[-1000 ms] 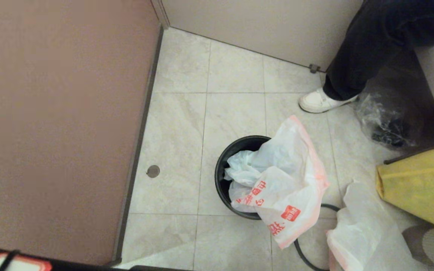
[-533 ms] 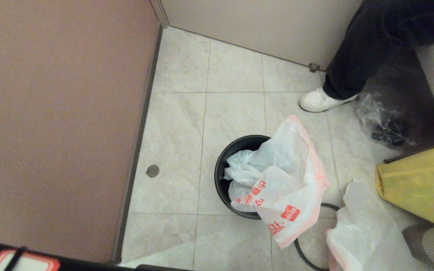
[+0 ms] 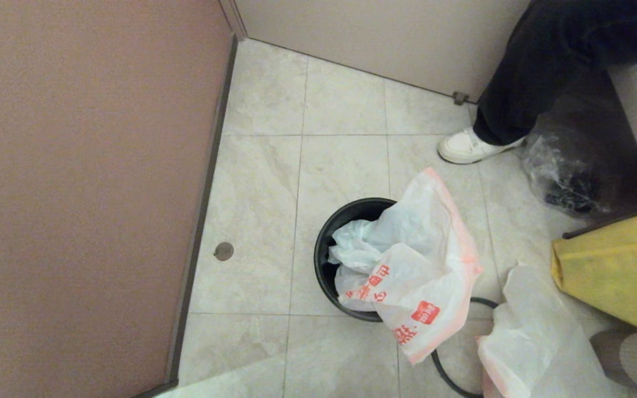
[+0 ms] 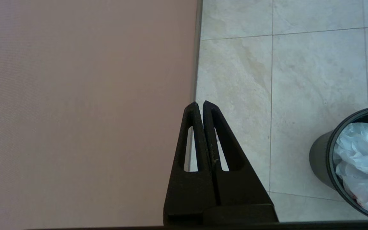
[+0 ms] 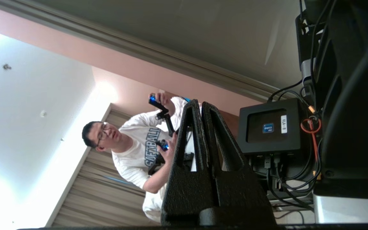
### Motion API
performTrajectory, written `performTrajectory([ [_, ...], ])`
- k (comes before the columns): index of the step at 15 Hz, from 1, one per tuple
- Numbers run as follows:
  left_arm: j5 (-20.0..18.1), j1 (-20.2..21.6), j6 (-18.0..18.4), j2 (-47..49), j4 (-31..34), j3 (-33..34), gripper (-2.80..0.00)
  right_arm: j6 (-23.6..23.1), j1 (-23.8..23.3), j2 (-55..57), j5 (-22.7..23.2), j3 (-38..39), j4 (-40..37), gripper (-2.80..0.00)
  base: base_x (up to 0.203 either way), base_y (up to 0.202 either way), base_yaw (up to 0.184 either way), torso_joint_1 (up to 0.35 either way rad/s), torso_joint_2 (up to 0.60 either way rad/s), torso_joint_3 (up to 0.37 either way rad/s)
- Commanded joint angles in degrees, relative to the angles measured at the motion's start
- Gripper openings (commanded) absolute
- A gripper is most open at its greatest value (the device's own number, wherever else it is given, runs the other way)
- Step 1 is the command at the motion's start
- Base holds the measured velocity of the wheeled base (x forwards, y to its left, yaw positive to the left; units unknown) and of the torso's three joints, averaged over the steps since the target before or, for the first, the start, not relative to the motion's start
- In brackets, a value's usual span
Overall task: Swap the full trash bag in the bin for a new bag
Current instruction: Put the new garbage bag on the trash can
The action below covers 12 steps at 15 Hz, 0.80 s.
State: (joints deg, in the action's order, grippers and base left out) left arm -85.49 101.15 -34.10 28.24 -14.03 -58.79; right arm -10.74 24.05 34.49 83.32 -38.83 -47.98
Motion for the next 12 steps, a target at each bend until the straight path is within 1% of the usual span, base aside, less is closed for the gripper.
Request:
performTrajectory([
  [1,-0.46,0.62,-0.18,1.09,-0.19,1.08,-2.80,-0.09,0.03,1.31,0.35,-0.81,-0.27,-2.80,0.000,0.000,0.000,0.000,0.00,0.000],
  [11,-0.55,0.01,-0.10,1.34,-1.65,1.92,-2.80,-0.16,0.17,0.75,0.61,-0.72,-0.36,-2.80,0.000,0.000,0.000,0.000,0.00,0.000],
  [12,-0.59,-0.04,-0.10,1.50,-2.84,2.43,-2.80,-0.16,0.21,0.57,0.70,-0.72,-0.36,-2.80,0.000,0.000,0.000,0.000,0.00,0.000],
])
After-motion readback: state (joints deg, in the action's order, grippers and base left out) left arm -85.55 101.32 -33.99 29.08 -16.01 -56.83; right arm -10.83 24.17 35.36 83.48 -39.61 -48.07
